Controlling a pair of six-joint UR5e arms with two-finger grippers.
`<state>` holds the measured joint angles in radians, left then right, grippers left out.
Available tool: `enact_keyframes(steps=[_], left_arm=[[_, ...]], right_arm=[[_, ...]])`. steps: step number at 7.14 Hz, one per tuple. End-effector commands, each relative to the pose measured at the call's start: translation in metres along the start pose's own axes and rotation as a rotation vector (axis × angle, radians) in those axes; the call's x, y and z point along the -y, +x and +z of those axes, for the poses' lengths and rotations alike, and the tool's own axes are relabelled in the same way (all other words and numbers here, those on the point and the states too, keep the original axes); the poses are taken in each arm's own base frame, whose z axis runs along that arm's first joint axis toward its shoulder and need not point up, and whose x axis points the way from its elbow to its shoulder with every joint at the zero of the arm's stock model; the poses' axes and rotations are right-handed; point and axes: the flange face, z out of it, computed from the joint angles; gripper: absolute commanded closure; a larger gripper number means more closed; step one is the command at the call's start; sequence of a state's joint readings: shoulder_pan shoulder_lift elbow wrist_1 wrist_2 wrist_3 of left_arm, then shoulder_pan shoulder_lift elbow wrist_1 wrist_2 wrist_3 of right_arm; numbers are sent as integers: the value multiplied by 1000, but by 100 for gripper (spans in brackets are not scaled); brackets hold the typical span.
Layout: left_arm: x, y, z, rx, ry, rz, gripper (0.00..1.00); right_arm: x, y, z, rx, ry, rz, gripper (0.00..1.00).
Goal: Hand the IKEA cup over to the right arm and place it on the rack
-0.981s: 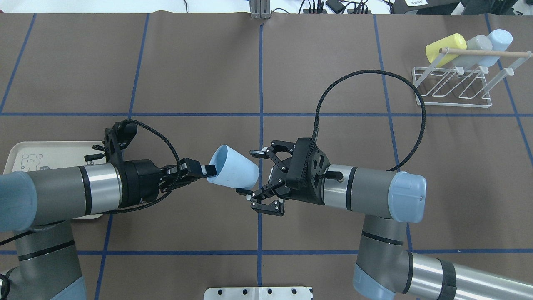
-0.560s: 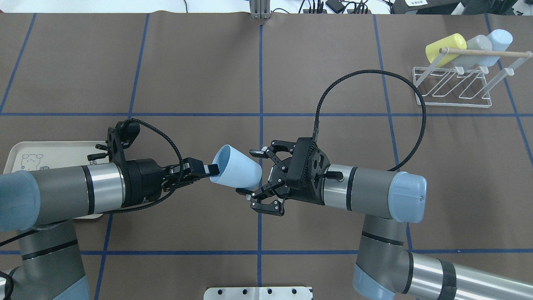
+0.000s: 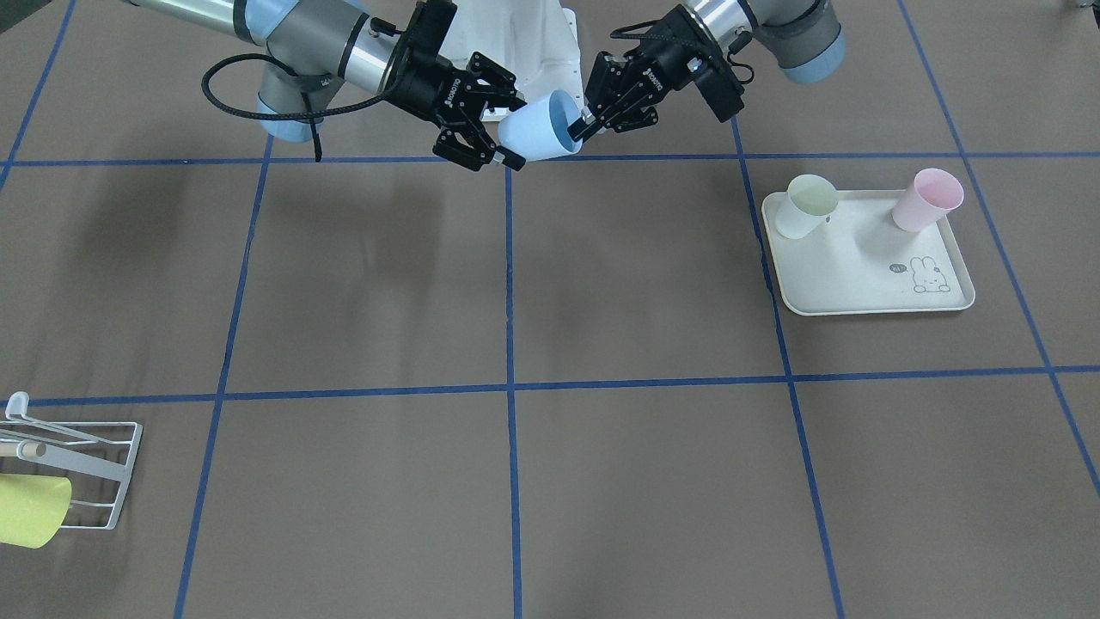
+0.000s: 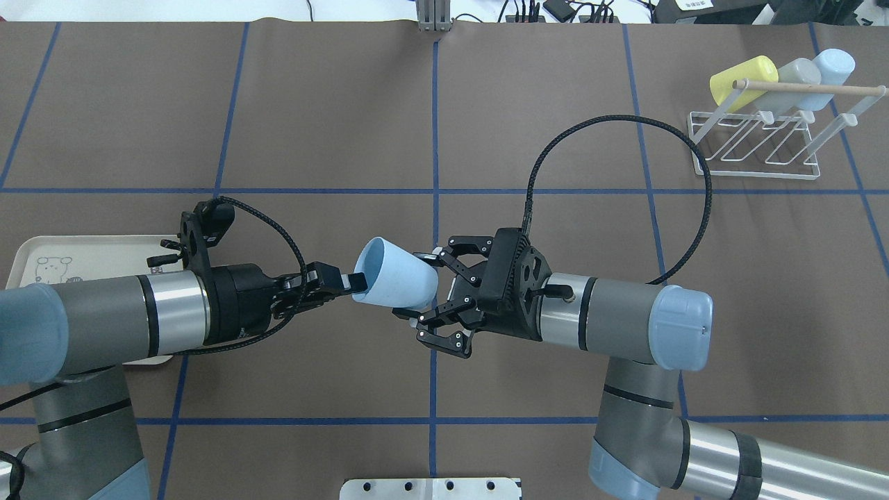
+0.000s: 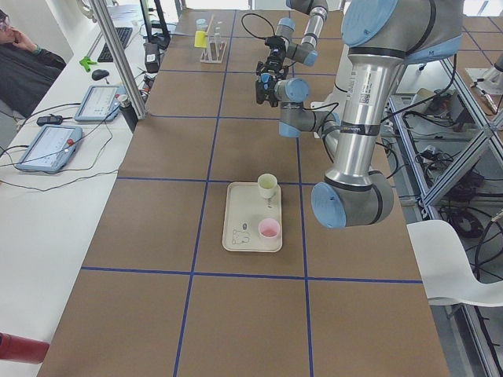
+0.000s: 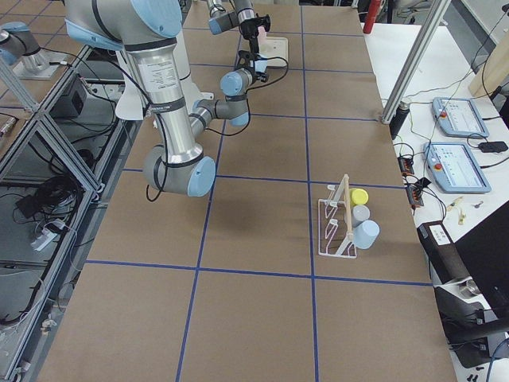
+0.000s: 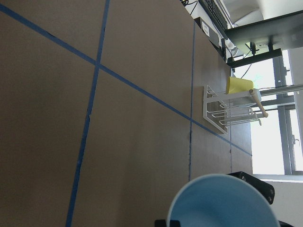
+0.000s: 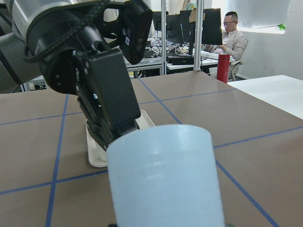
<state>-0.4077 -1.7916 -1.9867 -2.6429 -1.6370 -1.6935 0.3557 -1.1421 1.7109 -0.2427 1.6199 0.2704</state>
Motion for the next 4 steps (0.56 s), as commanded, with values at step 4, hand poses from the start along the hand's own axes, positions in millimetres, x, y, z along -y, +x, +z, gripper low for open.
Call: enact_keyframes(steps=[4], left_arm=[[6, 7, -4, -13, 5, 9, 0]], right_arm=[[2, 22, -9, -35, -18, -21, 94]])
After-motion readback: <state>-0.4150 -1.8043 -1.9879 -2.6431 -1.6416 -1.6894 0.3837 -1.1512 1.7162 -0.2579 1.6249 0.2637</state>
